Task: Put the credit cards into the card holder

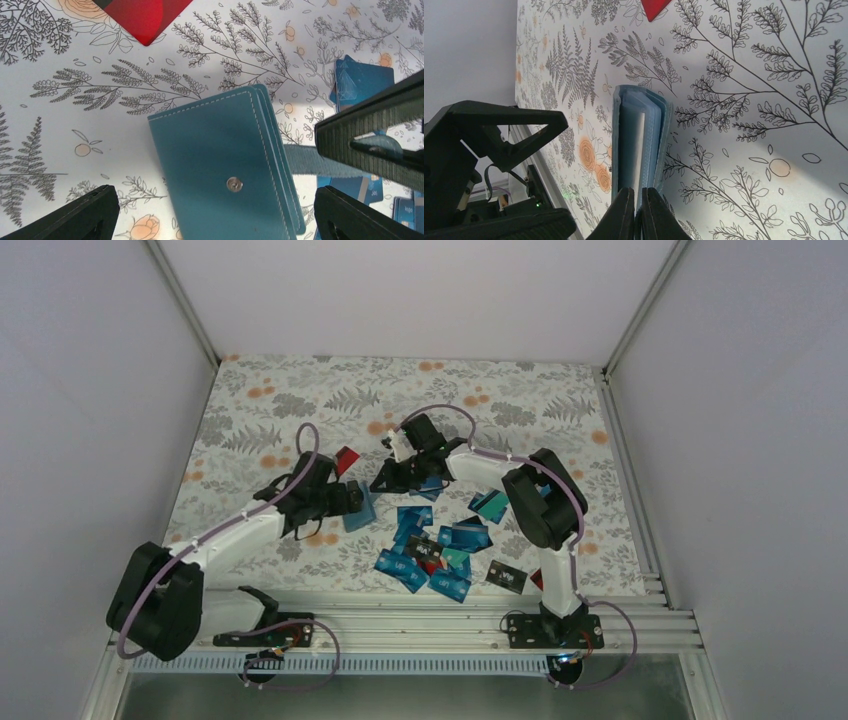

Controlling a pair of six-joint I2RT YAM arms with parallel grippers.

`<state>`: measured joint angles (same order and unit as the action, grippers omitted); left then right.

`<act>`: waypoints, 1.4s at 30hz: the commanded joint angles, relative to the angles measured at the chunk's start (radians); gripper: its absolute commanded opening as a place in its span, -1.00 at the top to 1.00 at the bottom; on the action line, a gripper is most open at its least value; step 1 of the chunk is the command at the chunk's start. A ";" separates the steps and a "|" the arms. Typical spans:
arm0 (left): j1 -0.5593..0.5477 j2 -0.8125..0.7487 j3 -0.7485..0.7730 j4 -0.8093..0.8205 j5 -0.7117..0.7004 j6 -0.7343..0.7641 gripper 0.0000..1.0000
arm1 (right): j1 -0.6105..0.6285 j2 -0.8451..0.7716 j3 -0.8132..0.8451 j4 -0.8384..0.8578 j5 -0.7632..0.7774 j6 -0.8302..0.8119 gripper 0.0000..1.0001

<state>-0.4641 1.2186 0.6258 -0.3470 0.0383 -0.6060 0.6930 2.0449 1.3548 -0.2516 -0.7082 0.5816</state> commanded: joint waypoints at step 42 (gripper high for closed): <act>-0.023 0.096 0.043 -0.001 -0.095 0.059 -0.83 | 0.014 -0.054 -0.010 -0.049 0.039 -0.057 0.91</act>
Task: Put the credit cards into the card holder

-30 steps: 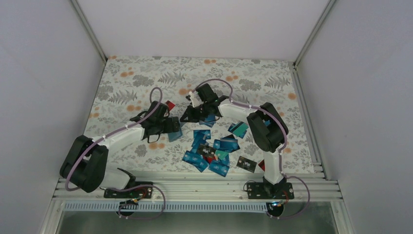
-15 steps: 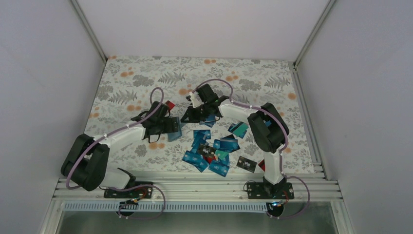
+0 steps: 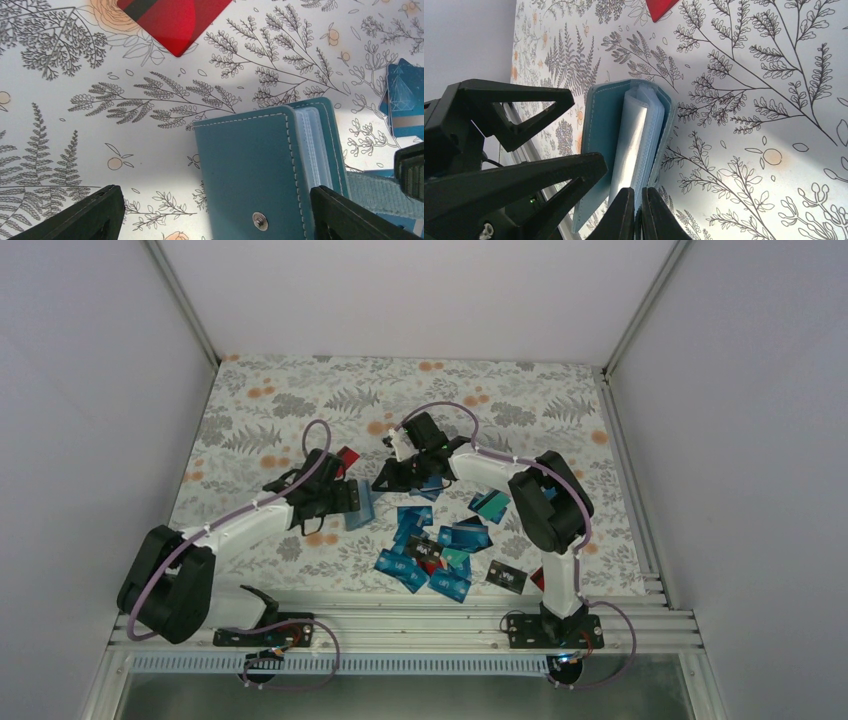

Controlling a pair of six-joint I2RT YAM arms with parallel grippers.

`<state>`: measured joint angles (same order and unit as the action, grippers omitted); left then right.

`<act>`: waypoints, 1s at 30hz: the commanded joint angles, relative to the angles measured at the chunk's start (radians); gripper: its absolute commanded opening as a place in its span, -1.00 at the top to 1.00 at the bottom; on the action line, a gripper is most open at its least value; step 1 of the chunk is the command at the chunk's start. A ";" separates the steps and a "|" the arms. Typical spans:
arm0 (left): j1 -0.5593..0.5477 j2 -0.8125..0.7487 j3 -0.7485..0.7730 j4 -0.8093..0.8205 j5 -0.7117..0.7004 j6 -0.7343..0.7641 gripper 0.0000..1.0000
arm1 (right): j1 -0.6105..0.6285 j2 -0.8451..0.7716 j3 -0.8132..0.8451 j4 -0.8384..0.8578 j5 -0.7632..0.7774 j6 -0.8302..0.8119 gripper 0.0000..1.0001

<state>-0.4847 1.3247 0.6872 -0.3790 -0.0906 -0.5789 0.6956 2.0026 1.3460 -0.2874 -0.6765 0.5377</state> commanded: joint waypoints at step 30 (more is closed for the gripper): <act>-0.017 0.047 0.055 -0.079 -0.046 0.010 -0.66 | 0.010 -0.028 -0.023 -0.015 0.026 -0.024 0.91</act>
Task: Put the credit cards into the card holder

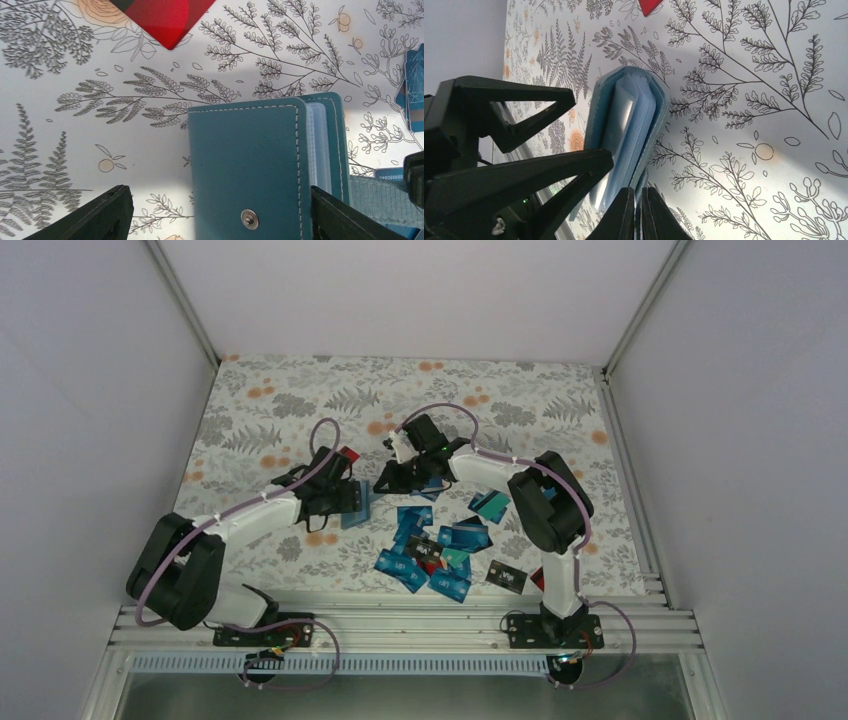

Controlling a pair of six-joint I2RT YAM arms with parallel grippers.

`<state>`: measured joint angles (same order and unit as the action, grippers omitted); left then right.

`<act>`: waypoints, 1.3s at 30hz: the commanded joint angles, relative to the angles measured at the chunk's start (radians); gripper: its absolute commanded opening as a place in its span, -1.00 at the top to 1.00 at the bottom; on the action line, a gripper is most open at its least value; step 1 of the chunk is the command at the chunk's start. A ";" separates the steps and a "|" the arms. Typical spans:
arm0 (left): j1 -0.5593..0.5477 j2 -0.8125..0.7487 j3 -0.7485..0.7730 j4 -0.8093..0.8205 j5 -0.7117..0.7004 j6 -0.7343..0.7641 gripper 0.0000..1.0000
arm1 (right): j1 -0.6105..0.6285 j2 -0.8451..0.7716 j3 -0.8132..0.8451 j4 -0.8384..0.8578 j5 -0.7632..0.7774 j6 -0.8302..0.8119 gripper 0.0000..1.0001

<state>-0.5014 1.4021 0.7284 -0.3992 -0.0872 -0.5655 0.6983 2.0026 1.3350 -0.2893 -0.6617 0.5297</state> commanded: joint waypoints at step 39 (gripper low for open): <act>0.153 -0.033 -0.151 -0.022 -0.114 -0.099 -0.48 | -0.058 0.137 0.157 -0.092 0.092 -0.122 0.91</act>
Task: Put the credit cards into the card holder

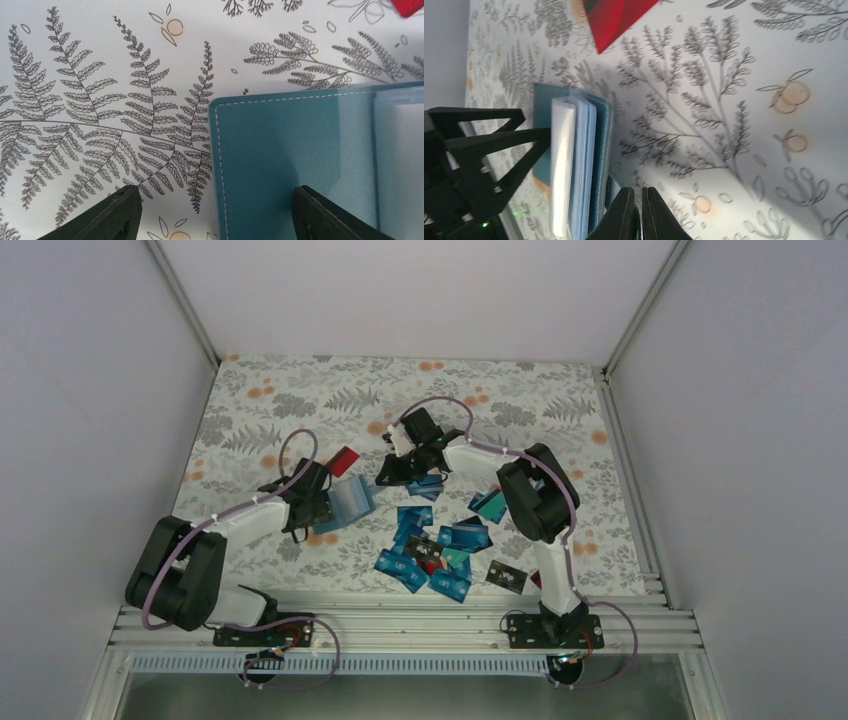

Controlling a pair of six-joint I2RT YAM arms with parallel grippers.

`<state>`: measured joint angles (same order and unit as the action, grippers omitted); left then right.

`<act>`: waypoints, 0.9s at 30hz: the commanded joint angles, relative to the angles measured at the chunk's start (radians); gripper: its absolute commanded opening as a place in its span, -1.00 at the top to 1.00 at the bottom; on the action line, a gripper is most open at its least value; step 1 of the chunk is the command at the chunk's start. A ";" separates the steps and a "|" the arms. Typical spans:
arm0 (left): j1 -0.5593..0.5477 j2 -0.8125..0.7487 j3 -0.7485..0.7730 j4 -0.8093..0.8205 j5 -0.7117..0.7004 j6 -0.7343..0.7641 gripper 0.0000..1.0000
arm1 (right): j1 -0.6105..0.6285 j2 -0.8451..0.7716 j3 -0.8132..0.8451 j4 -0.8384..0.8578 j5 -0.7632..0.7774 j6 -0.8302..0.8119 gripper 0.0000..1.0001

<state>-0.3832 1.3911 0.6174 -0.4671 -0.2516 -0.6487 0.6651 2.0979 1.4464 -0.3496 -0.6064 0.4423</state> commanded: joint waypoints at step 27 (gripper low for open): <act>0.008 -0.041 -0.050 0.122 0.150 0.047 -0.36 | 0.022 -0.114 0.084 -0.097 0.055 -0.097 -0.10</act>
<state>-0.3695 1.3716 0.5831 -0.3454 -0.1165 -0.6121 0.6510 2.0491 1.5116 -0.4450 -0.5518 0.3443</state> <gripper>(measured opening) 0.684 0.529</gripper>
